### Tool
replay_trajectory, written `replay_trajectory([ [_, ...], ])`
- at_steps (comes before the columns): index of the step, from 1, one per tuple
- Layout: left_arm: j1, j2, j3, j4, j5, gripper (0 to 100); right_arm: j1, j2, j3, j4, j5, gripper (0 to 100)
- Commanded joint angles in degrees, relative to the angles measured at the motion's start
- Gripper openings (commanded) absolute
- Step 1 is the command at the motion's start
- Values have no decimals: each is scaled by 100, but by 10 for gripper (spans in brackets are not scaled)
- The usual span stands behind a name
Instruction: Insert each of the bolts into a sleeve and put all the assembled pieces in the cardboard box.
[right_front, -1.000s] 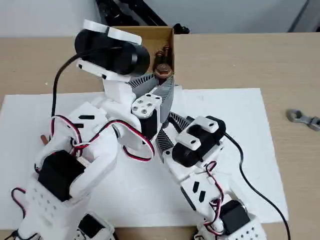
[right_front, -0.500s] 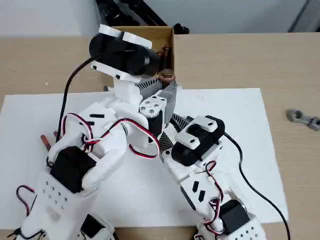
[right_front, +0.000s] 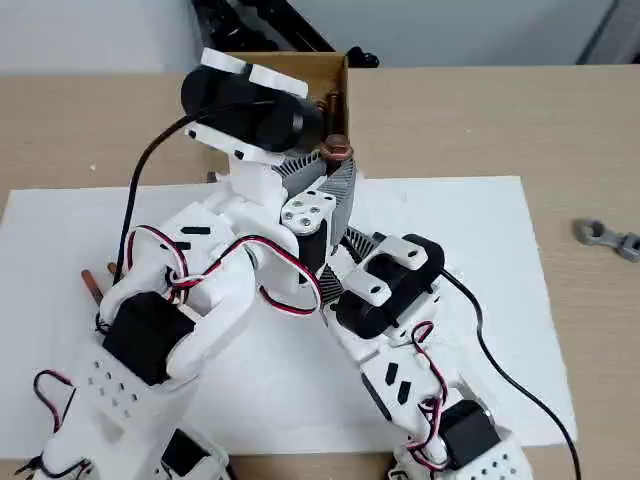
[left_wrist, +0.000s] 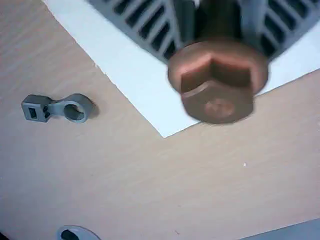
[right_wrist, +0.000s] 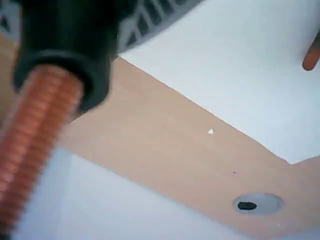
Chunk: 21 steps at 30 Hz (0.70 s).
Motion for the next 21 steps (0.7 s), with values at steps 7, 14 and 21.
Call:
replay_trajectory([
  [7, -26, -132, 215, -308, -44, 6, -13, 31, -141, 31, 53, 4],
  [14, -26, -97, 215, -343, -44, 6, -13, -4, -141, 171, 53, 4],
  [21, -26, -97, 224, -334, -44, 6, -13, 31, -141, 171, 44, 4],
])
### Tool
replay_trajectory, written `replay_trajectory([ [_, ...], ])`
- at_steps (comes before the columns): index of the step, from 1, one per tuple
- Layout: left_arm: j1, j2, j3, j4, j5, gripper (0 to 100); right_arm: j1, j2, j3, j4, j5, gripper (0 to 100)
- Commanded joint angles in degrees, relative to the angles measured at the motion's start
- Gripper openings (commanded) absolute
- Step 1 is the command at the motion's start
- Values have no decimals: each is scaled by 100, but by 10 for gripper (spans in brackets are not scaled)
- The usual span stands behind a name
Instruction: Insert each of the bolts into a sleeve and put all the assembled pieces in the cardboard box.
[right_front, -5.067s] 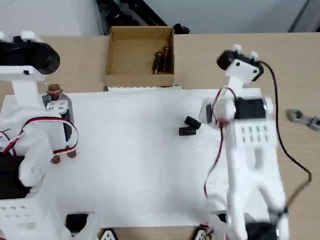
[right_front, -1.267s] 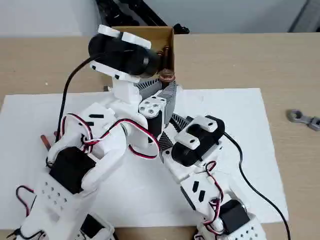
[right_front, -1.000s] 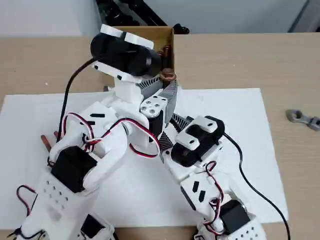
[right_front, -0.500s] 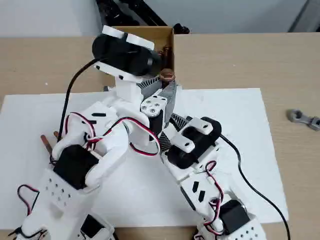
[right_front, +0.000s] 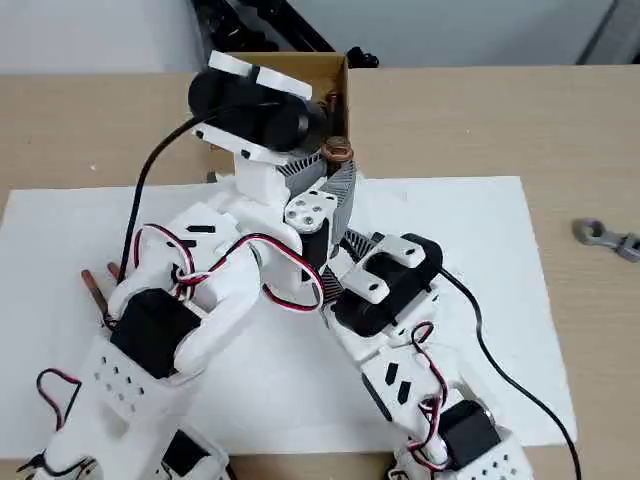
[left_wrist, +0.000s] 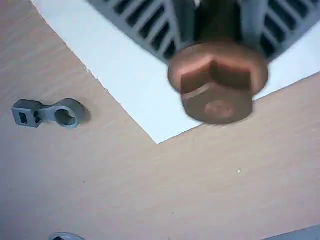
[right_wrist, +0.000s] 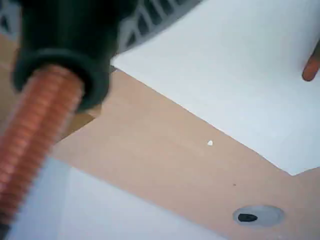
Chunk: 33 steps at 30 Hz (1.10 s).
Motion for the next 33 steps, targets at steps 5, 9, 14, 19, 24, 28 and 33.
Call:
replay_trajectory([
  [5, -9, -97, -22, -167, -9, 6, -13, 40, -149, 22, 44, 4],
  [9, -9, -97, -22, -167, -9, 6, -22, 40, -264, 549, 44, 3],
  [14, -9, -97, -22, -176, -9, 6, -22, 40, -431, 699, 35, 3],
  [19, -9, -123, -22, -141, -9, 6, -13, 40, -422, 681, 35, 3],
  [24, -9, -132, -22, -141, 0, 6, -13, 40, -422, 646, 35, 3],
  [28, -9, -141, 163, -158, 0, 6, -13, 31, -422, 646, 35, 3],
  [33, -9, -149, 286, -176, 18, 6, -13, 31, -422, 637, 26, 3],
])
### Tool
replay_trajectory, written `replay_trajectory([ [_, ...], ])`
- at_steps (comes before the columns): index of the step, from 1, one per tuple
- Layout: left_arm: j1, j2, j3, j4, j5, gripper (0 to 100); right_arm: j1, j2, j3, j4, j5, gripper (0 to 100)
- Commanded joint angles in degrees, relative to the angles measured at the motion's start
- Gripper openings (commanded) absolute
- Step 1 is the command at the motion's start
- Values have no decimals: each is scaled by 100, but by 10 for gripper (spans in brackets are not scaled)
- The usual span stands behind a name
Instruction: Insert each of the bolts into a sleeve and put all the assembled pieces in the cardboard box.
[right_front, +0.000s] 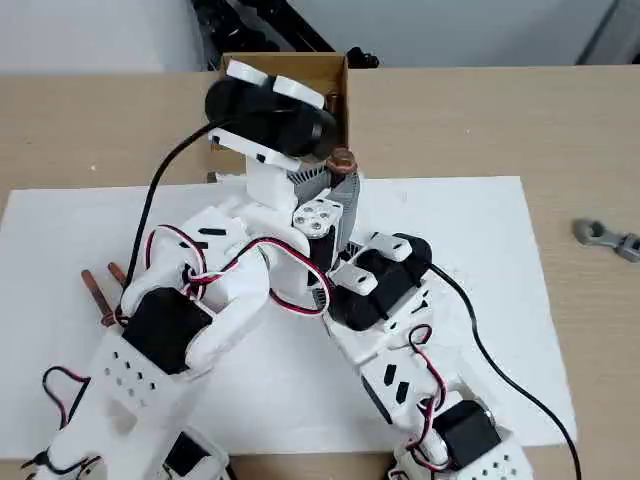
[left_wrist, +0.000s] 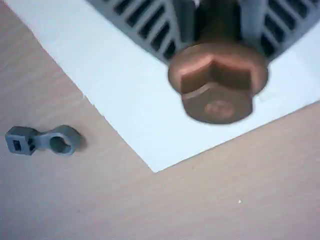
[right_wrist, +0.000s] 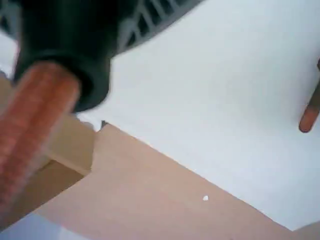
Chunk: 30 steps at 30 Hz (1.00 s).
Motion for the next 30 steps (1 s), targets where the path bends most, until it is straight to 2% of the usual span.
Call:
replay_trajectory([
  [1, -26, -149, -57, -176, -18, 6, -13, 22, -378, -31, 26, 3],
  [6, -62, -149, -75, -176, -18, 6, 4, -13, -396, -268, -123, 3],
  [9, -308, -149, -57, -237, 0, 6, 110, 22, -387, -558, -229, 3],
  [25, -360, -141, -48, -273, 185, 6, 110, 31, -378, -602, -255, 3],
  [30, -378, -149, -75, -484, 378, 6, 268, 22, -404, -796, -730, 3],
])
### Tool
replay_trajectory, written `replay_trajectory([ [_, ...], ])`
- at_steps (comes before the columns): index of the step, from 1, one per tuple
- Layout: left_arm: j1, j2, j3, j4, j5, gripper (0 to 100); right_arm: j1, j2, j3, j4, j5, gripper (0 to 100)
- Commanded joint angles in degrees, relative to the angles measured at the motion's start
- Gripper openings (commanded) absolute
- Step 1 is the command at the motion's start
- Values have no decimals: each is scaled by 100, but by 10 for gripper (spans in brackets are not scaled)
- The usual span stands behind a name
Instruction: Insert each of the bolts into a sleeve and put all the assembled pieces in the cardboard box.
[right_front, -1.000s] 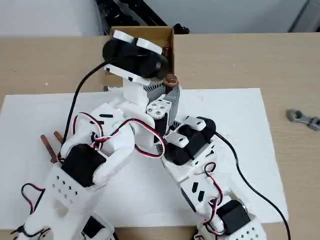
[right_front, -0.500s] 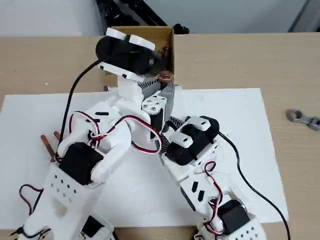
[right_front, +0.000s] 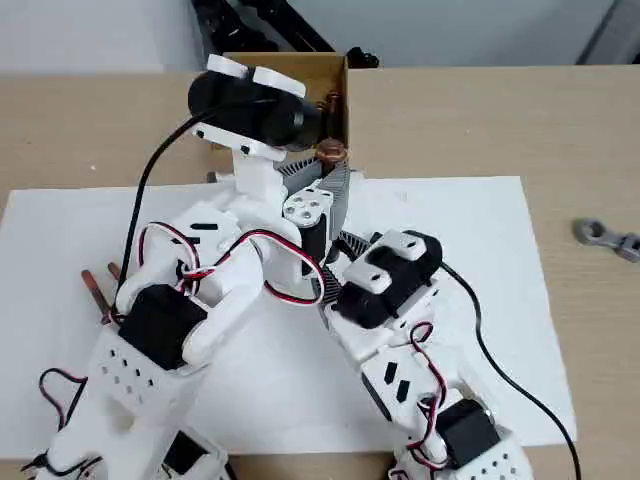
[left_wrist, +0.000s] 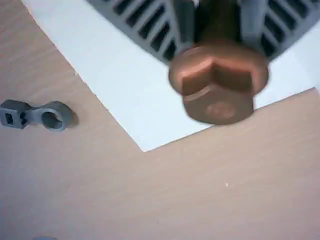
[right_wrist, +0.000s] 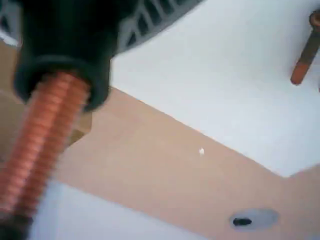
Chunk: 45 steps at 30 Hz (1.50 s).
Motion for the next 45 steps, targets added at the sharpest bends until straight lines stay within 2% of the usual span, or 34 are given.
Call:
replay_trajectory([
  [1, -114, -149, -75, -264, 229, 6, 286, 13, -404, -365, -308, 3],
  [27, -70, -114, 391, -308, 185, 6, 426, 22, -387, -400, -308, 3],
  [33, 615, -97, 646, -255, -114, 6, 426, 22, -387, -400, -308, 3],
  [40, 211, -105, 637, -246, -123, 8, 426, 22, -387, -400, -308, 3],
  [42, 141, -132, 637, -220, -246, 21, 426, 22, -387, -400, -308, 3],
  [45, 343, -141, 567, -35, -316, 103, 426, 22, -387, -400, -308, 3],
])
